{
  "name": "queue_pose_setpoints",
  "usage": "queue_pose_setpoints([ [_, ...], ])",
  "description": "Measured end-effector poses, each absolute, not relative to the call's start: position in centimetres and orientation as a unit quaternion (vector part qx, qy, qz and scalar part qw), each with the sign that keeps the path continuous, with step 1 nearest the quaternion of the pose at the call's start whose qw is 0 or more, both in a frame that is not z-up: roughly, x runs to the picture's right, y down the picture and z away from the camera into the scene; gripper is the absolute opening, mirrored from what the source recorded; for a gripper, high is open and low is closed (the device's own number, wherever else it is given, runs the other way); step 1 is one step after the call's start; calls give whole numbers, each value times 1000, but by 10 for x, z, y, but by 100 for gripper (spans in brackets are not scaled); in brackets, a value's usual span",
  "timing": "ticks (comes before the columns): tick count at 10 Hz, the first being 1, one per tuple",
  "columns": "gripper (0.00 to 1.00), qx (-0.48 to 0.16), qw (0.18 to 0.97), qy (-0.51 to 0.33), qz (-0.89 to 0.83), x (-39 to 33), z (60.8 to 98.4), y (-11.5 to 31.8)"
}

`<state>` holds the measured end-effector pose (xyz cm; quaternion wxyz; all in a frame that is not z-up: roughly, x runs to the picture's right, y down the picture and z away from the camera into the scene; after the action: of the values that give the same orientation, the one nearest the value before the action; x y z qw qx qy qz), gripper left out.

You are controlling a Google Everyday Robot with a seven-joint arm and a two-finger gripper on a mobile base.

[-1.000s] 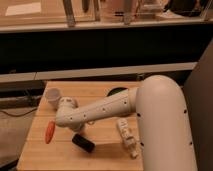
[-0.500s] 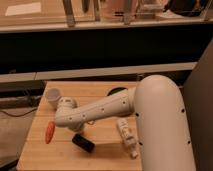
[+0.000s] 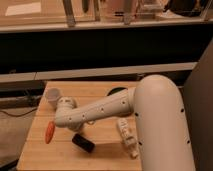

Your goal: Push the eraser across the table

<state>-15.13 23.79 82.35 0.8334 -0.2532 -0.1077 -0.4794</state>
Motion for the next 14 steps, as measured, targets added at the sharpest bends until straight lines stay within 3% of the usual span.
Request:
queue_pose_setpoints([
  [14, 0, -244, 822, -113, -503, -155, 826, 238],
])
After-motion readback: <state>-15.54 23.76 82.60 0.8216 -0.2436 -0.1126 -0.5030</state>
